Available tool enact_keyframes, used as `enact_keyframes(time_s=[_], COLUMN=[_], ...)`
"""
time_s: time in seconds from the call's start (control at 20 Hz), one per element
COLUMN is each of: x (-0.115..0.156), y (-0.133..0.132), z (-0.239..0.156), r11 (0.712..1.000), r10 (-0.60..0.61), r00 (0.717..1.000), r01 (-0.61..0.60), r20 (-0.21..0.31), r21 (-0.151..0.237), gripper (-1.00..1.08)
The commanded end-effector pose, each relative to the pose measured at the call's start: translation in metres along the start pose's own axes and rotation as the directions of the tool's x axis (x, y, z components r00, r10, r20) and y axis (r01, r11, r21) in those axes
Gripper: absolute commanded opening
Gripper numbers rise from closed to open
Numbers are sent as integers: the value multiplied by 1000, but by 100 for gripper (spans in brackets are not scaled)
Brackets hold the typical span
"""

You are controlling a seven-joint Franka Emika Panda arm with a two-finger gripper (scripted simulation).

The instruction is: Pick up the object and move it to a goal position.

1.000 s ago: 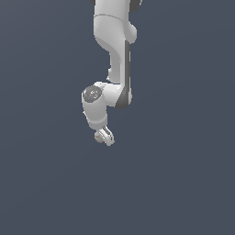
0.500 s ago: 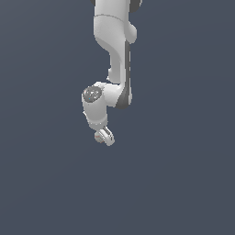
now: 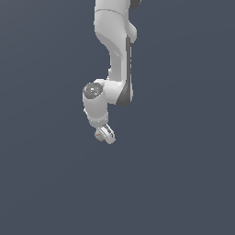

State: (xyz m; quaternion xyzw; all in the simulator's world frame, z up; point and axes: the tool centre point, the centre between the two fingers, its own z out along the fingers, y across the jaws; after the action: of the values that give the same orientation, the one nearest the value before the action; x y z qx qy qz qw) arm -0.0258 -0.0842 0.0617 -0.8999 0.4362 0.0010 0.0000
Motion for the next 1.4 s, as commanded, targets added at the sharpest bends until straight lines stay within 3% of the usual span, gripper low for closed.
enact_keyframes(time_s=[0.0, 0.45, 1.35], x=[-3, -26, -92], y=[-1, -4, -12], z=[-12, -78, -279], r11=[1000, 1000, 1000], r10=[0, 1, 3], r00=[1000, 1000, 1000], r01=[0, -1, -3], r20=[-2, -1, -5], r21=[2, 2, -1], gripper=[-100, -100, -100])
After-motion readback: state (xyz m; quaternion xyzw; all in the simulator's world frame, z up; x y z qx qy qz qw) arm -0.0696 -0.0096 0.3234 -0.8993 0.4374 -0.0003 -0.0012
